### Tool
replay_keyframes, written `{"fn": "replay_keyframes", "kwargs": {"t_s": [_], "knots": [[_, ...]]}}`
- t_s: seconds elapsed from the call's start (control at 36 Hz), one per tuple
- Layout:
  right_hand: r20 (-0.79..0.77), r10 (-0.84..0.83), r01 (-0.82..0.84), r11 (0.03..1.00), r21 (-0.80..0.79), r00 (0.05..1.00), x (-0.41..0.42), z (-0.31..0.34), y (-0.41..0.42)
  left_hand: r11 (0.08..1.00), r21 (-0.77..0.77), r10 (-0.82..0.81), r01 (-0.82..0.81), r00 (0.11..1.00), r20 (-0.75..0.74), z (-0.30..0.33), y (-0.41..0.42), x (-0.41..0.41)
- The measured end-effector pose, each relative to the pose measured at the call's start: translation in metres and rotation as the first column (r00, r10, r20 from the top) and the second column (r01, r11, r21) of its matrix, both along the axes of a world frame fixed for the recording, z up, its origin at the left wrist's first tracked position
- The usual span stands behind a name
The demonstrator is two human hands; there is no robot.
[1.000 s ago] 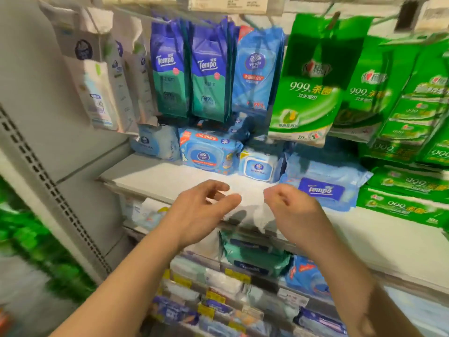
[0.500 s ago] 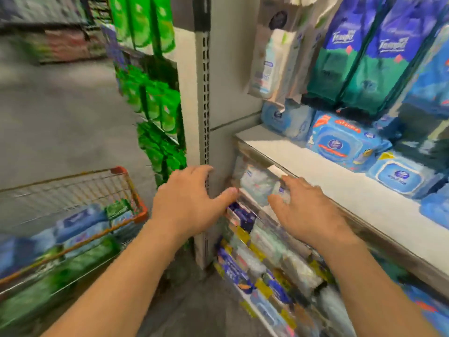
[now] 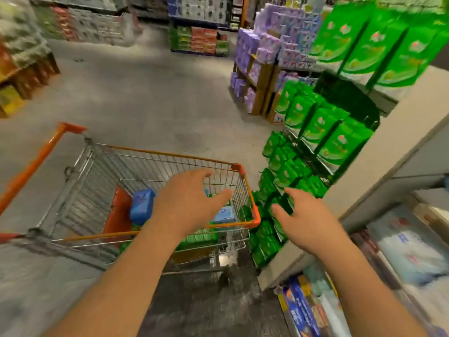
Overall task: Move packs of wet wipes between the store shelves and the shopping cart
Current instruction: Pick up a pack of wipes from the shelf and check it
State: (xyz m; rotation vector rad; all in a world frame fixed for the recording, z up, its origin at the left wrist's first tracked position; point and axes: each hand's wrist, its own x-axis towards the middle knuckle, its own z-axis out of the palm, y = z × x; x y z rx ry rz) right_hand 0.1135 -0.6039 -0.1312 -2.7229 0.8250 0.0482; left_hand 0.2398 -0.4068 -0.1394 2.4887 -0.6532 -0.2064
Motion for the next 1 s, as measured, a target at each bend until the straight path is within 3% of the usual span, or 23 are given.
{"fn": "replay_keyframes", "kwargs": {"t_s": [0.39,0.75,1.0], "knots": [[-0.062,0.33,-0.323,0.941,0.097,0.942,0.178,-0.047,0.056,0.957,0.006,0.288,-0.29,0.945,-0.152,-0.048,0.086,0.112],[-0.067,0.467,-0.433,0.857,0.278,0.882,0.334,-0.101,0.038,0.882,0.084,0.469,-0.463,0.852,-0.233,-0.071,0.082,0.236],[-0.112,0.516,-0.446,0.815,0.369,0.85,0.385,-0.132,0.033,0.875,0.15,0.484,-0.461,0.812,-0.326,-0.115,0.077,0.277]]}}
